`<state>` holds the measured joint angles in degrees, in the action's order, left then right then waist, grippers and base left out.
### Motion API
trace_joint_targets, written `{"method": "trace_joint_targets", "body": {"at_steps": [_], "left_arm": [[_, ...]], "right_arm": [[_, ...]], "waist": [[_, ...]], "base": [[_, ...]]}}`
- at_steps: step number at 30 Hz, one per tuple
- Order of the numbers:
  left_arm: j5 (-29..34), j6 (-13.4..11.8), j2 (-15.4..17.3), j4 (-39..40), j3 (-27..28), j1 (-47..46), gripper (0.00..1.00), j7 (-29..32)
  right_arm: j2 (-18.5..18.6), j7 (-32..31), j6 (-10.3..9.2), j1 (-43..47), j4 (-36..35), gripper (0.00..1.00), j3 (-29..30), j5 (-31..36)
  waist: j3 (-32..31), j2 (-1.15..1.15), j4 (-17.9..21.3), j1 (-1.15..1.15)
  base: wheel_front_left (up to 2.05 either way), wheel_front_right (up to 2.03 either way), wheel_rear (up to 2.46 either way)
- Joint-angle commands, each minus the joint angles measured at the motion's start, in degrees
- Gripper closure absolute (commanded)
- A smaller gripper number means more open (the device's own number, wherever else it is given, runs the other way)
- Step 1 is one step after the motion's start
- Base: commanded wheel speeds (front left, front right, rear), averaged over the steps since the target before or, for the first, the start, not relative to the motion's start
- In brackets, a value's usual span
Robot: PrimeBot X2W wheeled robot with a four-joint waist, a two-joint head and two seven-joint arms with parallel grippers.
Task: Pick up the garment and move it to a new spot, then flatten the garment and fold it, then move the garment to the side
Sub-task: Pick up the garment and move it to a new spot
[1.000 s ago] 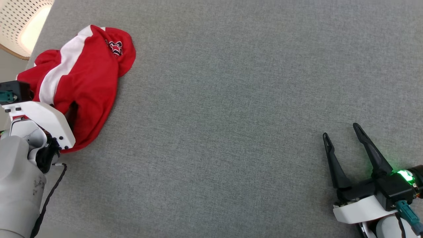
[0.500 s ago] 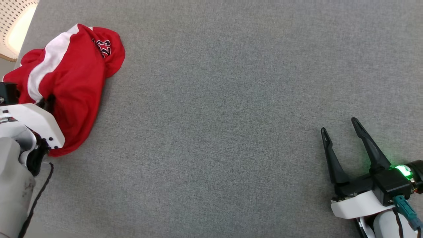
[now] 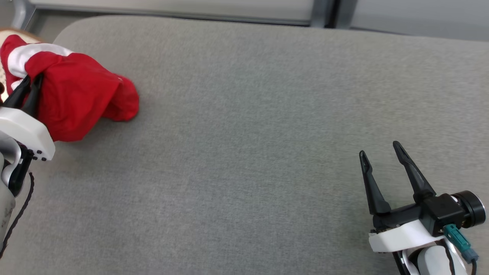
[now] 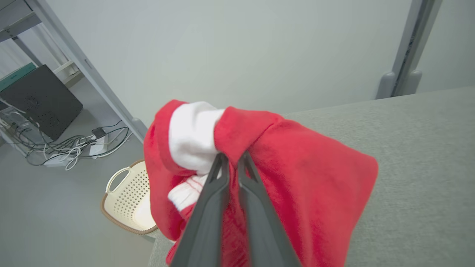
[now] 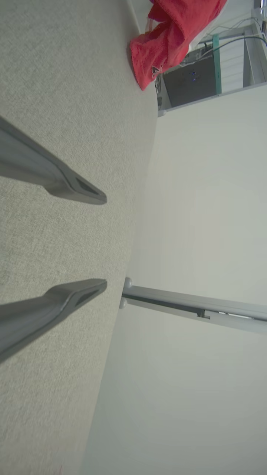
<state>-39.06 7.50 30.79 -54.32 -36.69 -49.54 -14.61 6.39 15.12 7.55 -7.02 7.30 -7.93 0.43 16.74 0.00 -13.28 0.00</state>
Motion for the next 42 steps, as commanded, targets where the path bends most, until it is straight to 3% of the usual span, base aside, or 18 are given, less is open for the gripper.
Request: {"method": "trace_joint_targets", "body": {"at_steps": [1, 12, 23, 30, 37, 38, 39, 40, 42], "left_arm": [[0.50, -0.03, 0.62, 1.36, -0.41, -0.50, 1.00, -0.31], [3.05, -0.98, 1.42, 15.34, -2.97, 2.45, 1.00, -0.11], [0.29, -4.36, -3.89, 29.23, -5.54, 7.04, 1.00, 5.85], [3.58, -5.97, -8.59, 28.31, -11.70, 12.29, 1.00, 5.85], [6.10, -6.09, -15.82, 19.80, -18.59, 18.24, 1.00, 4.34], [5.96, -5.99, -16.98, 18.48, -19.05, 18.80, 0.76, 3.88], [6.09, -5.91, -18.02, 17.37, -19.42, 19.04, 0.20, 3.37], [6.13, -5.92, -19.00, 16.60, -19.58, 19.32, 0.00, 2.75], [6.01, -5.88, -19.90, 15.93, -19.59, 19.51, 0.00, 2.15]], "right_arm": [[-0.18, 0.02, -0.13, -0.37, 0.08, 0.00, 0.35, -0.53], [-0.99, 0.02, -0.13, 1.02, -0.68, 0.00, 3.23, -1.84], [-0.88, 0.02, -0.13, 2.71, -1.93, 0.00, 6.03, -1.96], [-1.80, 0.02, -0.13, 3.54, -2.30, 0.00, 6.39, -2.11], [-2.57, 0.02, -0.13, 3.06, -2.21, 0.00, 5.62, -1.50], [-2.64, 0.02, -0.13, 2.79, -2.11, 0.00, 5.38, -1.41], [-2.66, 0.02, -0.13, 2.68, -1.99, 0.00, 5.35, -1.37], [-2.67, 0.02, -0.13, 2.74, -1.85, 0.00, 5.31, -1.34], [-2.69, 0.02, -0.13, 2.87, -1.74, 0.00, 5.31, -1.36]], "waist": [[-3.65, 0.00, 3.27, 0.00], [-12.20, 0.00, 13.24, 0.00], [-13.29, 0.00, 21.02, 0.00], [-10.90, 0.00, 22.89, 0.00], [-8.42, 0.00, 22.16, 0.00], [-8.39, 0.00, 22.00, 0.00], [-8.51, 0.00, 21.75, 0.00], [-8.74, 0.00, 21.45, 0.00], [-9.07, 0.00, 21.08, 0.00]], "base": [[0.00, 0.00, 0.00], [0.00, 0.00, 0.00], [0.00, 0.00, 0.00], [0.00, 0.00, 0.00], [0.00, 0.00, 0.00], [0.00, 0.00, 0.00], [0.00, 0.00, 0.00], [0.00, 0.00, 0.00], [0.00, 0.00, 0.00]]}}
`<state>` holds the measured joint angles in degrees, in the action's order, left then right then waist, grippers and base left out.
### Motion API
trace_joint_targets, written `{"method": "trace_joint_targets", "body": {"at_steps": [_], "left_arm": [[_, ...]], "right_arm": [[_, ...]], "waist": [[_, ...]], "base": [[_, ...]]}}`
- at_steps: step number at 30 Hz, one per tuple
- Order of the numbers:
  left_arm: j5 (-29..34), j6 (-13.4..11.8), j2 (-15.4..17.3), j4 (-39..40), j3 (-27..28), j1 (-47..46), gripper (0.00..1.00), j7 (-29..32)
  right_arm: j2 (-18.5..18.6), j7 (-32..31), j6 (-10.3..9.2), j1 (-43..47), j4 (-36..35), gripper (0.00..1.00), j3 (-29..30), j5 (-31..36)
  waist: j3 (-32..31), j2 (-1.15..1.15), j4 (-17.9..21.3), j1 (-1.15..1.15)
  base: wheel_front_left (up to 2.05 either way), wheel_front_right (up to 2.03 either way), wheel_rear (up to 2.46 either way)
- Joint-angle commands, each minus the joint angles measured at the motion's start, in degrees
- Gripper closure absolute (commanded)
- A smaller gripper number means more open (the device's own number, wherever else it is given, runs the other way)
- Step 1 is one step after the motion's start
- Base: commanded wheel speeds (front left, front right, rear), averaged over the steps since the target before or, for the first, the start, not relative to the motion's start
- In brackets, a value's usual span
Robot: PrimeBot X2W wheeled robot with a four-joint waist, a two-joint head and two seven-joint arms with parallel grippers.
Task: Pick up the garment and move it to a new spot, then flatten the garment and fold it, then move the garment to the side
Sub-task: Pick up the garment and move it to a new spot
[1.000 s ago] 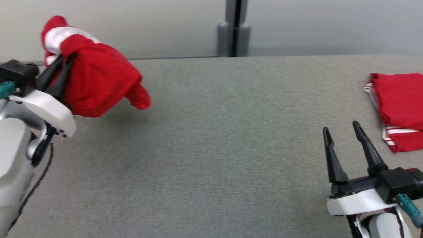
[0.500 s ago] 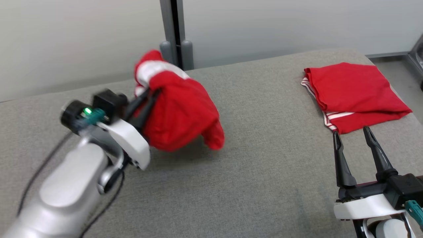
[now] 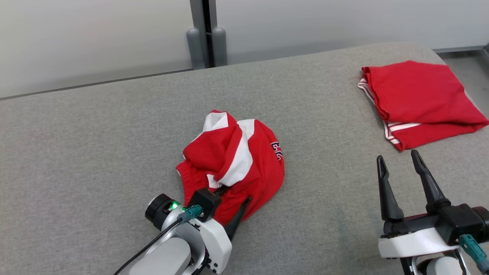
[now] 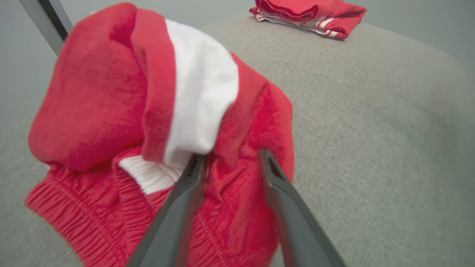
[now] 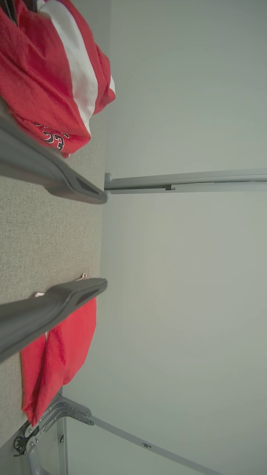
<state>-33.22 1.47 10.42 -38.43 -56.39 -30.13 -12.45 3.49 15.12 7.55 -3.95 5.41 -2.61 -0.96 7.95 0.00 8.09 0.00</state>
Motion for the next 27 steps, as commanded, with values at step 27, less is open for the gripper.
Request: {"method": "trace_joint_targets", "body": {"at_steps": [27], "left_arm": [[16.78, -16.32, 2.31, 41.02, 38.73, 39.58, 0.00, -2.69]], "right_arm": [[-0.46, 0.02, -0.13, 12.35, 0.44, 0.00, -2.28, -3.57]], "waist": [[-15.43, 0.00, -14.74, 0.00]], "base": [[0.00, 0.00, 0.00]]}}
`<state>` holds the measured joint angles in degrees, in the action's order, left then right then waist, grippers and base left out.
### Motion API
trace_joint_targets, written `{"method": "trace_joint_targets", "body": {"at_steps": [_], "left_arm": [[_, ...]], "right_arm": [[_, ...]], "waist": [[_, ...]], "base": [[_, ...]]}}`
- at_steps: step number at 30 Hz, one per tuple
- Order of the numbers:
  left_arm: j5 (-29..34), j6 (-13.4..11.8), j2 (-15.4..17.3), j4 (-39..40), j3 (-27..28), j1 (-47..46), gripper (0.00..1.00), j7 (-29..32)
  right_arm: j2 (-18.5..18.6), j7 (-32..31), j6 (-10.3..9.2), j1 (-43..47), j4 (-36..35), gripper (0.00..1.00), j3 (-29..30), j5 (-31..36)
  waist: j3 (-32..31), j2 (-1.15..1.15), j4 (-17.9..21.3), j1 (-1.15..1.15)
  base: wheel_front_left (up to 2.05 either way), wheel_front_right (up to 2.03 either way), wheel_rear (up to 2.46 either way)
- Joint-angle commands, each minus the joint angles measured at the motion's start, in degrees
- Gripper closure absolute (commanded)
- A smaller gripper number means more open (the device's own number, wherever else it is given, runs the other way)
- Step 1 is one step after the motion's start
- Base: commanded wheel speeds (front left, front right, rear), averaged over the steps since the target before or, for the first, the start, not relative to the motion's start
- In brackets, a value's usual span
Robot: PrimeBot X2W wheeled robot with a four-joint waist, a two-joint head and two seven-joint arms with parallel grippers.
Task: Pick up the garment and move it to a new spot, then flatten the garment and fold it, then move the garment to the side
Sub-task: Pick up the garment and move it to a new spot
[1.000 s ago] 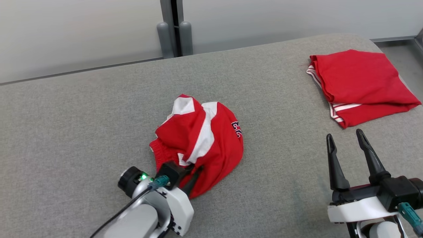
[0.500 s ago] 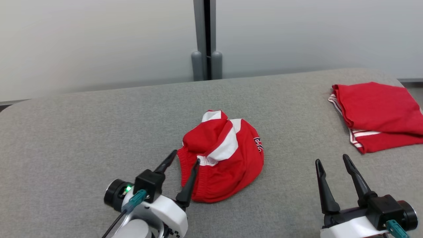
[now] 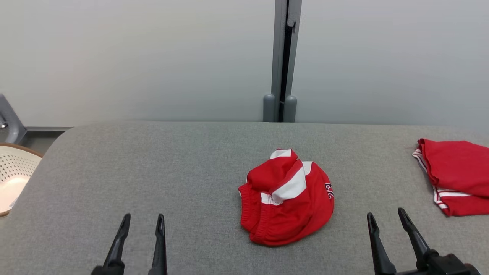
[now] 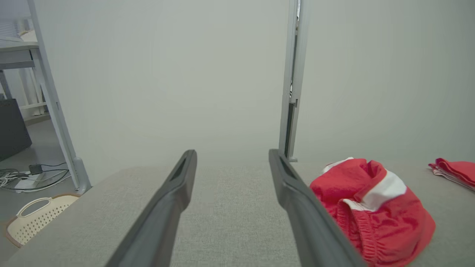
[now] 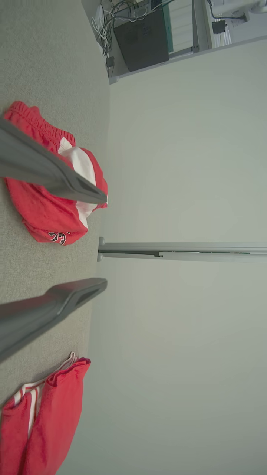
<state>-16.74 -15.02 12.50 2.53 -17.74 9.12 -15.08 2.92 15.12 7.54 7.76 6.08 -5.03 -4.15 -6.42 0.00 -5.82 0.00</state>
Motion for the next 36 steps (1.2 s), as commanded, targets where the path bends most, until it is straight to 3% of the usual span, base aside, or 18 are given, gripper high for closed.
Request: {"method": "trace_joint_targets", "body": {"at_steps": [1, 7, 14, 36], "left_arm": [[1.34, 0.63, -0.55, 0.91, 1.37, 1.80, 0.00, -0.07], [6.56, 4.35, -5.23, 3.71, 7.42, 7.43, 0.00, -0.07], [11.18, 8.35, -7.26, 1.90, 9.94, 7.79, 0.00, -0.08], [13.27, 11.58, -9.27, -0.49, 12.84, 6.33, 0.00, -0.08]], "right_arm": [[0.09, 0.02, -0.11, 1.54, -0.40, 0.00, 0.15, -0.55], [0.09, 0.02, -0.12, 3.75, -0.13, 0.00, -1.31, -0.61], [0.05, 0.02, -0.11, 3.15, -0.55, 0.00, -2.03, -1.40], [0.03, 0.02, -0.11, 1.99, -0.48, 0.00, -1.09, -1.91]], "waist": [[-1.48, 0.00, -1.06, 0.00], [-1.89, 0.00, -1.61, 0.00], [-0.96, 0.00, -1.27, 0.00], [-0.01, 0.00, -0.79, 0.00]], "base": [[0.00, 0.00, 0.00], [0.00, 0.00, 0.00], [0.00, 0.00, 0.00], [0.00, 0.00, 0.00]]}}
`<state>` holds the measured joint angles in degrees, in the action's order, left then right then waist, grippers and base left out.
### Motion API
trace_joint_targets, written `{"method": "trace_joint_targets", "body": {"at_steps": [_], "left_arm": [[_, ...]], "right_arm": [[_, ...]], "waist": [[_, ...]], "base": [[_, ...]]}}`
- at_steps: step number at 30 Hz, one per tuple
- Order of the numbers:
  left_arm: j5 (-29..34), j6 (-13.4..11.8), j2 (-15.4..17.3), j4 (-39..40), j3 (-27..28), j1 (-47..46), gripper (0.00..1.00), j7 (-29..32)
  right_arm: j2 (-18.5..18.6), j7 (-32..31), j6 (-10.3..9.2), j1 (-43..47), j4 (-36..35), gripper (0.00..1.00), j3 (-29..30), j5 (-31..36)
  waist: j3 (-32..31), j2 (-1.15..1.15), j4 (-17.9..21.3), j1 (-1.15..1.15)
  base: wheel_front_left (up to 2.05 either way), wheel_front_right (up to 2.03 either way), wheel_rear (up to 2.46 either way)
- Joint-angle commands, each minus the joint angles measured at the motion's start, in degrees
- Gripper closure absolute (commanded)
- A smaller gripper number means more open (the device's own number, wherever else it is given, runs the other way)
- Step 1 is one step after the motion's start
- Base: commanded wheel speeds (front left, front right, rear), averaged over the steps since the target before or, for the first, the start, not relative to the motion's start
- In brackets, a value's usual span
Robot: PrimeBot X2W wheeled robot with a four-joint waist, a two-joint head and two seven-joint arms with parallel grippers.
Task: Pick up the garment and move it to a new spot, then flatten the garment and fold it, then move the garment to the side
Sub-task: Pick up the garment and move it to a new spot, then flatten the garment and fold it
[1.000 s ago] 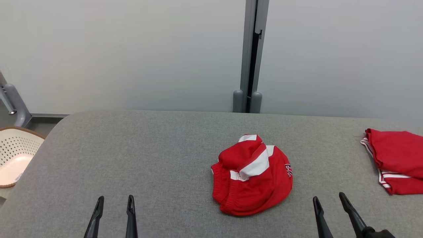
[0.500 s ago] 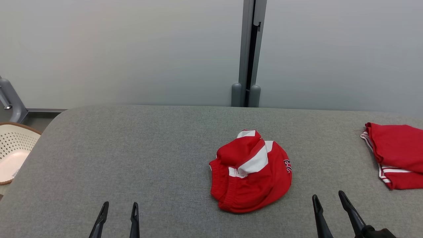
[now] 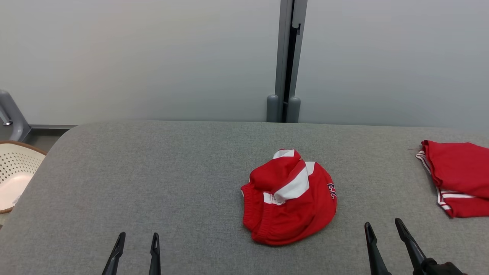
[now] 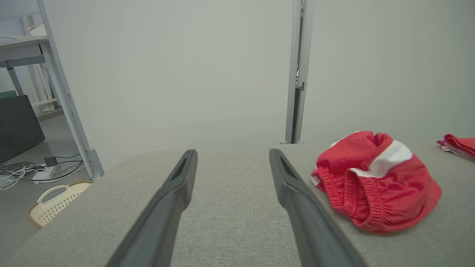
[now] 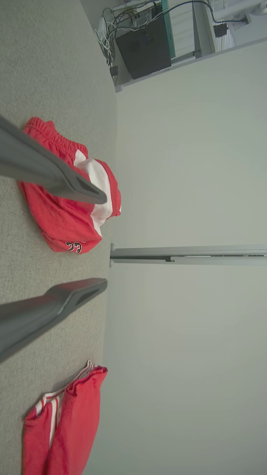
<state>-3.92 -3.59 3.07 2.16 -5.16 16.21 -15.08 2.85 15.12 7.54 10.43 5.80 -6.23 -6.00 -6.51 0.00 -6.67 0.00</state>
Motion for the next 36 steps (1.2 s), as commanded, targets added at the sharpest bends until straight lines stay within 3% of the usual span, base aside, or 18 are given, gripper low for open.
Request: {"method": "trace_joint_targets", "body": {"at_steps": [1, 4, 9, 17, 19, 23, 30, 36], "left_arm": [[0.48, 0.37, 0.13, -0.32, 0.19, -0.89, 0.00, -0.07], [0.02, 1.29, 0.07, -1.90, -0.14, -1.82, 0.00, -0.08], [0.94, 5.10, 0.15, -7.11, -2.80, -6.41, 0.00, -0.07], [-2.16, 10.17, -0.02, -22.74, -10.01, -20.58, 0.00, 0.24], [-5.80, 10.75, 0.04, -26.32, -12.01, -24.18, 0.00, 1.41], [-19.04, 11.16, -0.04, -30.47, -17.60, -30.92, 0.00, 6.12], [-36.10, 11.08, 0.10, -31.83, -25.46, -38.08, 0.00, 15.14], [-41.78, 11.10, 2.35, -34.88, -28.31, -42.00, 0.00, 18.28]], "right_arm": [[0.10, 0.02, -0.11, -0.70, -0.22, 0.00, 0.17, 0.04], [0.11, 0.02, -0.11, -0.94, -0.32, 0.00, 0.40, 0.37], [0.10, 0.02, -0.11, -1.75, 0.14, 0.00, 1.30, 0.59], [0.10, 0.02, -0.11, -4.00, -0.11, 0.00, 2.08, 1.27], [0.09, 0.02, -0.11, -4.49, -0.11, 0.00, 2.00, 1.59], [0.10, 0.02, -0.11, -5.64, -0.30, 0.00, 1.92, 1.98], [0.09, 0.02, -0.11, -7.26, -0.50, 0.00, 2.41, 2.55], [0.09, 0.02, -0.11, -8.38, -0.37, 0.00, 2.29, 2.89]], "waist": [[0.18, 0.00, 0.15, 0.00], [0.65, 0.00, 0.50, 0.00], [2.26, 0.00, 1.17, 0.00], [6.04, 0.00, 2.83, 0.00], [6.92, 0.00, 3.33, 0.00], [9.25, 0.00, 4.44, 0.00], [11.87, 0.00, 5.81, 0.00], [12.83, 0.00, 7.17, 0.00]], "base": [[0.00, 0.00, 0.00], [0.00, 0.00, 0.00], [0.00, 0.00, 0.00], [0.00, 0.00, 0.00], [0.00, 0.00, 0.00], [0.00, 0.00, 0.00], [0.00, 0.00, 0.00], [0.00, 0.00, 0.00]]}}
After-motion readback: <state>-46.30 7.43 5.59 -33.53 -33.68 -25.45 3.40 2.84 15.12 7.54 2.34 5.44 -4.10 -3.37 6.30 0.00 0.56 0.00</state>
